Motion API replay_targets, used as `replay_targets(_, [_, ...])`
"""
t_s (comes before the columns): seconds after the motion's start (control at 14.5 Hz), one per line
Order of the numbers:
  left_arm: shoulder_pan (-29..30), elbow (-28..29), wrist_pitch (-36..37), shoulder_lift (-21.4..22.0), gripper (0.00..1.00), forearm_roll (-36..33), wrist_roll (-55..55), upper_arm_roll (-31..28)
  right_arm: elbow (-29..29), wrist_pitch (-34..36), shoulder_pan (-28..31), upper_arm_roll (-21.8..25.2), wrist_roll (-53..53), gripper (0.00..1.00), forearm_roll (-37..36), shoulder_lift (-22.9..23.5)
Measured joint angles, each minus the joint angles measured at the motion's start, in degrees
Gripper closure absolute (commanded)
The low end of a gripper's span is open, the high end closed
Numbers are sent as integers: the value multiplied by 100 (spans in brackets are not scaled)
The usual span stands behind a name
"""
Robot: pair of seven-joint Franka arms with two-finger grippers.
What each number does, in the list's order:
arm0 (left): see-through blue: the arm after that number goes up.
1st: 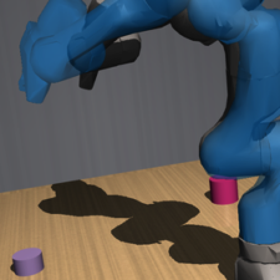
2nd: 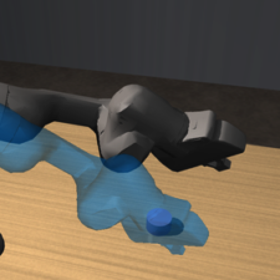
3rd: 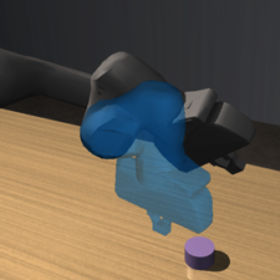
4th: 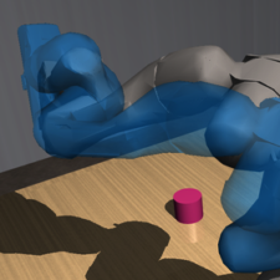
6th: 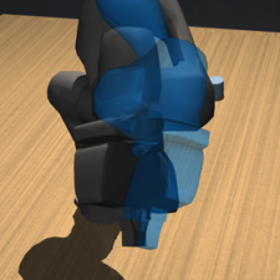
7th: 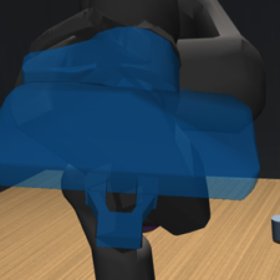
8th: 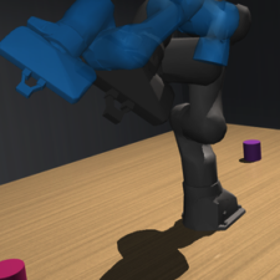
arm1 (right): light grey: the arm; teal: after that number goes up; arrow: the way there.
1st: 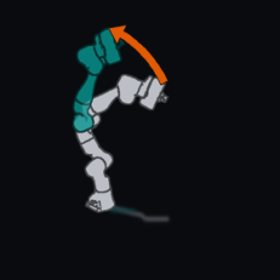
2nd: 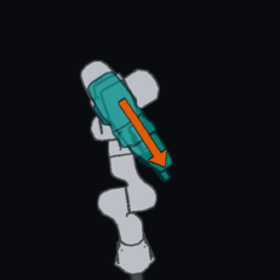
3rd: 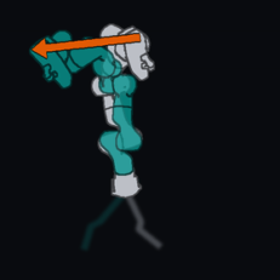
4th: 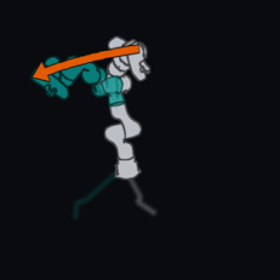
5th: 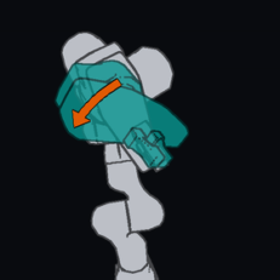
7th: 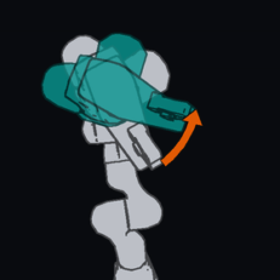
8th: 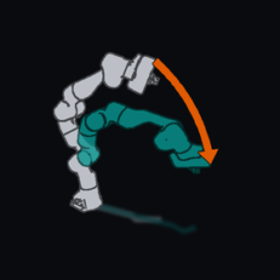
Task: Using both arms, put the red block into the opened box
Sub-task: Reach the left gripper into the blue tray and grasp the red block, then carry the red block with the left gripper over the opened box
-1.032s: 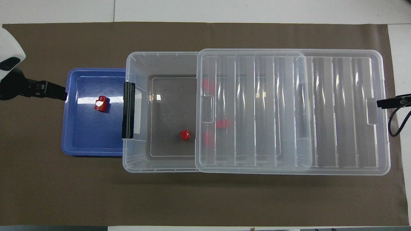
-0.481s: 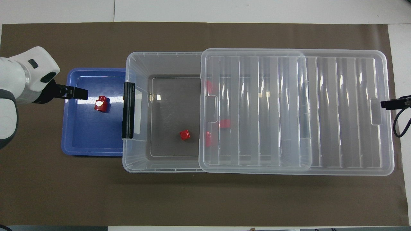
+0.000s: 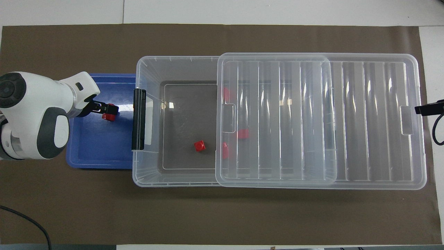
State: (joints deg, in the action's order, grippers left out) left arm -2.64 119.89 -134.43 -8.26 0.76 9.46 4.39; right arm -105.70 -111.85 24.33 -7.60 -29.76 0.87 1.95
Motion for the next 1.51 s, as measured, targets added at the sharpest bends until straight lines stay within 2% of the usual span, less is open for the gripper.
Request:
replay_targets(0.21, [1, 223, -336, -176, 0, 0, 104, -5, 649, 1001, -494, -36, 497, 0, 9, -146])
replay_targets(0.34, [2, 301, -419, -260, 0, 0, 144, -6, 789, 1407, -955, -62, 1244, 0, 12, -353])
replay_targets(0.62, [4, 312, -438, -335, 2, 0, 158, -8, 797, 1617, -1920, -121, 2842, 0, 10, -539])
replay_targets(0.96, [32, 315, -534, -345, 5, 0, 158, -23, 795, 1749, -2160, -96, 3324, 0, 10, -540])
replay_targets(1.03, [48, 316, -549, -360, 28, 0, 159, -24, 792, 1752, -2154, -75, 3325, 0, 10, -539])
replay_targets(1.1, [63, 316, -561, -375, 97, 0, 160, -24, 789, 1752, -2147, -67, 3325, 0, 10, -539])
replay_targets(1.17, [71, 316, -571, -385, 100, 0, 160, -24, 788, 1752, -2147, -64, 3325, 0, 10, -539])
replay_targets(1.51, [72, 309, -580, -388, 100, 0, 157, -23, 788, 1752, -2147, -64, 3325, 0, 10, -540])
